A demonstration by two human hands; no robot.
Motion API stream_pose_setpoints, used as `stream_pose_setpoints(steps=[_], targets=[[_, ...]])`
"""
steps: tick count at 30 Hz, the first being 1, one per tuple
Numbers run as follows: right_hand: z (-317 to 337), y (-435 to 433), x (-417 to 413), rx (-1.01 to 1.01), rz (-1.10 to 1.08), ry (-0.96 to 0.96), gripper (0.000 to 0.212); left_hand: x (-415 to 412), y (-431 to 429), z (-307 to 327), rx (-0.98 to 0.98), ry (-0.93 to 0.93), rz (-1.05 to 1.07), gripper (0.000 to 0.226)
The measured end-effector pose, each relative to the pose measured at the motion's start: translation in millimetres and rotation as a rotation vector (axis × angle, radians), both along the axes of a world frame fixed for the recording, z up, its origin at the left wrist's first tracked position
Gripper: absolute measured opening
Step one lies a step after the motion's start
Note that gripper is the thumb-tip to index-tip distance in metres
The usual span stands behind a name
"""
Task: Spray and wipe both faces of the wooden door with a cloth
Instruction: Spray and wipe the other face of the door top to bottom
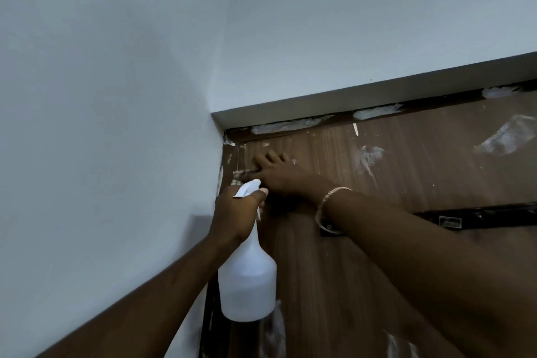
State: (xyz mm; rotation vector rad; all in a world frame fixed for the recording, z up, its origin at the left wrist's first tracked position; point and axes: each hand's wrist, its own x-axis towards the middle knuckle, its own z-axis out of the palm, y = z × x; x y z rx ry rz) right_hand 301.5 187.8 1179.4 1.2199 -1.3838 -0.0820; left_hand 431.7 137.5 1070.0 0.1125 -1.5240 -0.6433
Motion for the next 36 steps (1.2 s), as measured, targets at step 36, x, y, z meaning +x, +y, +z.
stream_pose_setpoints(steps=[36], targets=[[23.7, 236.3, -175.8, -0.784, 0.133, -0.415, 0.052, -83.5, 99.3, -14.4, 0.002, -0.352, -0.264, 0.042]])
